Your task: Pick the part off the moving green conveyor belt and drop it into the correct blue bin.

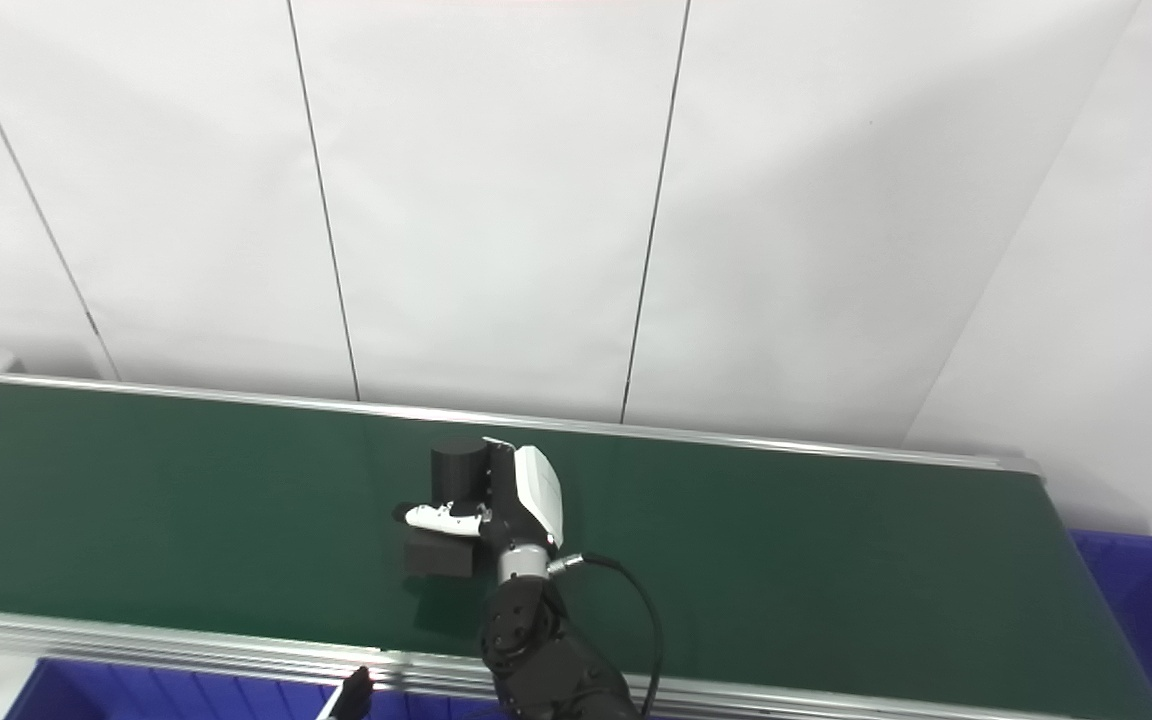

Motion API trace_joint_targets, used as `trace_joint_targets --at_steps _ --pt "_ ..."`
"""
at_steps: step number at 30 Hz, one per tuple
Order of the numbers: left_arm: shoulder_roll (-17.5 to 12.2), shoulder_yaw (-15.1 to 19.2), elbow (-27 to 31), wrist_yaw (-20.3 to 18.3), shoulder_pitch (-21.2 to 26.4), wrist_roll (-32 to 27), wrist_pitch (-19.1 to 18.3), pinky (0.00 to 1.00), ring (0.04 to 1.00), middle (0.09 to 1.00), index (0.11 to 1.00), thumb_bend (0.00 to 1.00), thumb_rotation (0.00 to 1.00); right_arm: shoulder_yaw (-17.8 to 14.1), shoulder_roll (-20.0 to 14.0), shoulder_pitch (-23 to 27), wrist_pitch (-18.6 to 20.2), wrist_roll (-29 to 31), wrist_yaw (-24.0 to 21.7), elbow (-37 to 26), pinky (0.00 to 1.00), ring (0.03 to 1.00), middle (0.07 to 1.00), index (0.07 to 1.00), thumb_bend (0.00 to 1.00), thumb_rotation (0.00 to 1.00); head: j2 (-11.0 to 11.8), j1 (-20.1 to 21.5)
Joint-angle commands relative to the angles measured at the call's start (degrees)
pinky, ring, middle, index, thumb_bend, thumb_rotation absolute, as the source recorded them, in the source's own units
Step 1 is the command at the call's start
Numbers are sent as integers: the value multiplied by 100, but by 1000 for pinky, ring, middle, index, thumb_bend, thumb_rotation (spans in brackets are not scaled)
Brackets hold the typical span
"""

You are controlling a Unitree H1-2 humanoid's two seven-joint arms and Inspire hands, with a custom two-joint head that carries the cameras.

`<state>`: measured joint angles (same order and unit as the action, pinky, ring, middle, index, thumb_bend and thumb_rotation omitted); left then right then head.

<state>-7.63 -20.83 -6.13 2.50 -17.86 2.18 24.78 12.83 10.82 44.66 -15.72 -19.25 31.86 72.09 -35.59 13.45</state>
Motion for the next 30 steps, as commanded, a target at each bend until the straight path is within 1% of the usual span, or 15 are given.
trace_joint_targets --at_steps 1,5,8,10,12,14,16,18,19,21,23,26,28,29,30 --pt "19 29 134 -88 -11 -53 215 996 1000 1000 1000 895 996 -1 36 180 -385 -11 163 -119 406 425 490 507 517 0 -5 -4" --pt "56 59 138 -87 3 -19 215 1000 1000 1000 1000 915 999 -9 -10 23 -461 -12 234 -358 429 436 498 500 517 0 -64 13" --pt "39 51 163 -86 -2 18 215 1000 1000 1000 1000 917 1000 -30 -72 -263 -455 -37 271 -881 407 427 508 497 517 0 -164 4" --pt "49 51 196 -88 -18 13 215 1000 1000 1000 1000 919 1000 -69 -138 -575 -406 11 119 -1492 392 420 511 499 516 0 -234 -26" --pt "65 63 221 -166 -39 -50 215 1000 1000 1000 1000 916 1000 -109 -219 -923 -279 65 -100 -2206 411 432 509 494 516 0 -297 -69" --pt "91 65 270 -218 -75 -81 215 1000 1000 1000 1000 913 1000 -164 -376 -1513 -121 241 -511 -3423 432 443 511 485 516 0 -387 -151" --pt "120 60 329 -218 -115 -79 215 1000 1000 1000 1000 886 998 -186 -519 -1977 46 342 -829 -4383 433 441 515 481 516 0 -475 -239" --pt "134 44 393 -217 -159 -63 215 1000 1000 1000 1000 875 998 -206 -612 -2294 265 379 -1053 -5055 434 444 505 486 517 0 -560 -312" --pt "135 39 435 -237 -185 -69 215 1000 1000 1000 1000 873 998 -223 -703 -2539 433 414 -1219 -5558 436 446 503 486 517 0 -650 -363" --pt "133 36 505 -261 -225 -74 215 1000 999 1000 998 850 993 -274 -841 -2926 680 492 -1489 -6321 475 479 509 461 515 0 -719 -393" --pt "144 50 596 -294 -279 -93 215 999 996 1000 994 839 988 -326 -968 -3281 837 578 -1714 -6947 479 479 513 460 515 0 -847 -463" --pt "181 82 736 -330 -358 -105 214 990 987 1000 993 813 980 -406 -1080 -3655 948 701 -1983 -7541 495 479 514 458 514 0 -946 -515" --pt "217 107 807 -333 -391 -101 214 987 986 998 992 810 978 -453 -1173 -3924 943 761 -2125 -7856 481 468 515 467 515 0 -1006 -549" --pt "233 114 845 -339 -411 -103 214 982 984 996 992 810 978 -476 -1220 -4062 931 764 -2186 -8003 487 468 512 469 515 0 -1086 -587" --pt "245 125 867 -363 -423 -121 214 981 983 996 991 808 978 -496 -1275 -4216 881 767 -2236 -8121 496 471 510 468 515 0 -1086 -587"
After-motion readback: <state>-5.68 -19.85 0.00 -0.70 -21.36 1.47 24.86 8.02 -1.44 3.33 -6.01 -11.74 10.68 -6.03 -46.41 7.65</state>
